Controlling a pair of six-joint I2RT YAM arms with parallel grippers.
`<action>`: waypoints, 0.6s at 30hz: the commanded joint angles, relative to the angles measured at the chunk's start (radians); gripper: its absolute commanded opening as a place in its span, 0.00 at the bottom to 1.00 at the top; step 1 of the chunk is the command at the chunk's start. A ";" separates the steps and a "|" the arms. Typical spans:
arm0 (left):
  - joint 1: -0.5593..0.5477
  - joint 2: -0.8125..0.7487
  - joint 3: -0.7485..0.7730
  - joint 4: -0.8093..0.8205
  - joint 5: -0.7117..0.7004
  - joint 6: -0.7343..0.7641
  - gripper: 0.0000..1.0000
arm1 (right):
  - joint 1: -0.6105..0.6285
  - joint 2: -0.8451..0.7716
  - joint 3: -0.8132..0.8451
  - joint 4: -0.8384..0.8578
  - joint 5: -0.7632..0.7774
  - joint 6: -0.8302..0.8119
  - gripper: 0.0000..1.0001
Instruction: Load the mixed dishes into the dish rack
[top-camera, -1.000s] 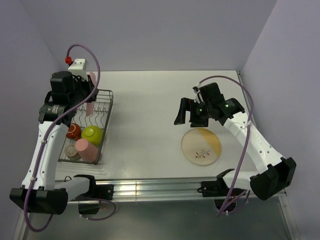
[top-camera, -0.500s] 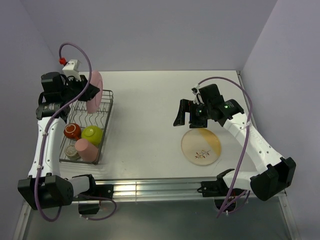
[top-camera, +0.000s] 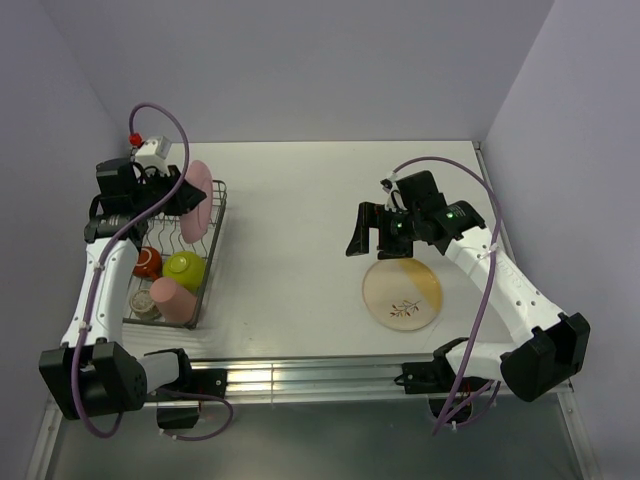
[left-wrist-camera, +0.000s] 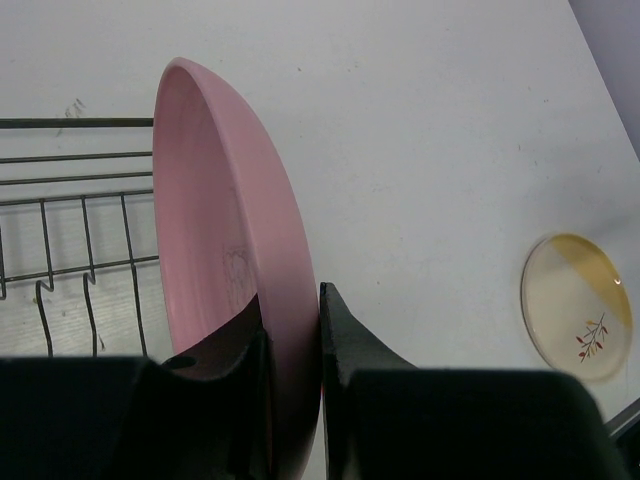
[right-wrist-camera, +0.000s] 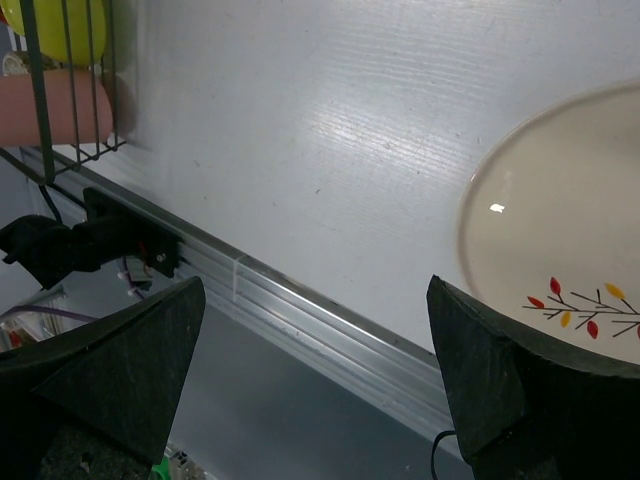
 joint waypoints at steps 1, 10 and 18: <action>0.012 -0.018 -0.020 0.099 -0.001 -0.014 0.00 | 0.004 -0.030 -0.004 0.035 -0.008 -0.024 1.00; 0.057 -0.011 -0.074 0.138 0.013 -0.029 0.00 | 0.002 -0.028 -0.015 0.040 -0.011 -0.027 1.00; 0.081 0.025 -0.083 0.138 0.030 -0.051 0.00 | 0.002 -0.022 -0.016 0.044 -0.014 -0.024 1.00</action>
